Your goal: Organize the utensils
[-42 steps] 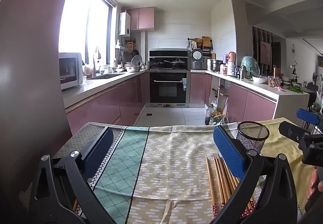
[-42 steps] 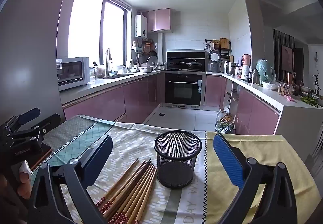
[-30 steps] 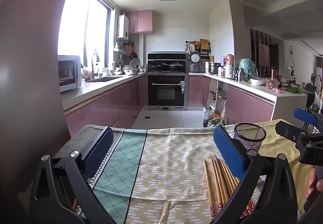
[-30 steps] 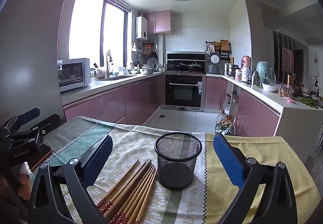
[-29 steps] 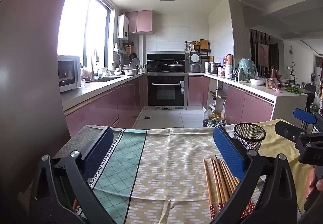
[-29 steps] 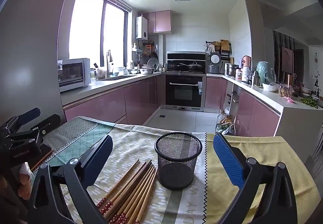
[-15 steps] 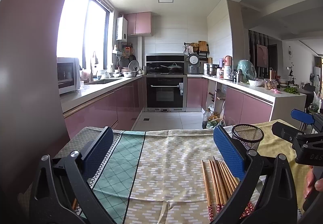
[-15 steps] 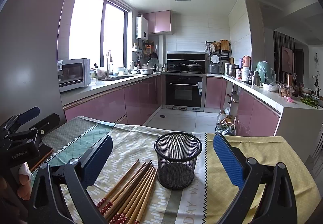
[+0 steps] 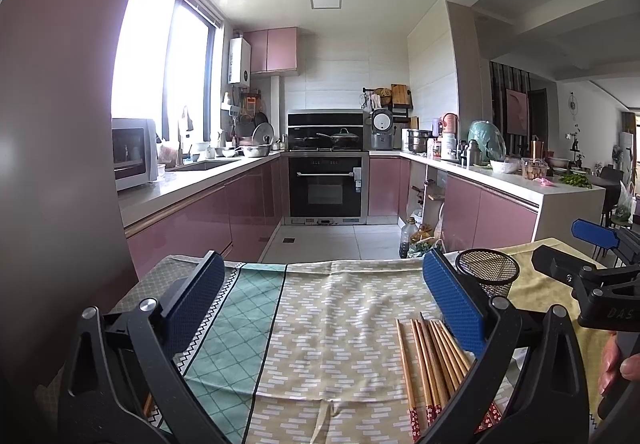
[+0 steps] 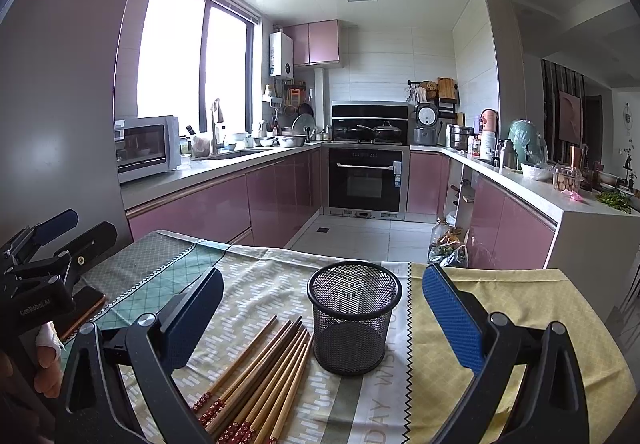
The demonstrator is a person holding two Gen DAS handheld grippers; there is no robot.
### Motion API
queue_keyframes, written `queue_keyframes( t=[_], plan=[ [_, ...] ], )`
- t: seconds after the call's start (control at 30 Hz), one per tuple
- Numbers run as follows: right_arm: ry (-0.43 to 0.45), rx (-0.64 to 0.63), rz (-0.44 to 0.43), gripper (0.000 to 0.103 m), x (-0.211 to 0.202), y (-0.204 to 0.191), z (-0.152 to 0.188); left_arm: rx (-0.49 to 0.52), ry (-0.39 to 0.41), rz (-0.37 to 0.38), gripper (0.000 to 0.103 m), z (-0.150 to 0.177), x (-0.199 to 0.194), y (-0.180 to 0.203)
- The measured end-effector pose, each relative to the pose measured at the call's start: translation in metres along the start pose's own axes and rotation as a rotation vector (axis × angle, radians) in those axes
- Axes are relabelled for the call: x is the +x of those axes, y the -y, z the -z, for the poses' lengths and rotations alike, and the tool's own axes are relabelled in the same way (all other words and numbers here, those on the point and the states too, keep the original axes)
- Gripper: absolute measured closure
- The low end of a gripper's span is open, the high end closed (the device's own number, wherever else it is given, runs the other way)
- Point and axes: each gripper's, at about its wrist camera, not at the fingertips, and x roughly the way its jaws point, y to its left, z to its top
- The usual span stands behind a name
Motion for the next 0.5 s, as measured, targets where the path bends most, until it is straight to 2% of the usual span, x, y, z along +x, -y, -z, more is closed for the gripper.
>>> queue_keyframes(
  t=[0.5],
  plan=[
    [-0.005,0.006,-0.01,0.007,0.0045,-0.0014,0.0009,0.0,0.001,0.0,0.005,0.0006,0.0,0.0003]
  ],
)
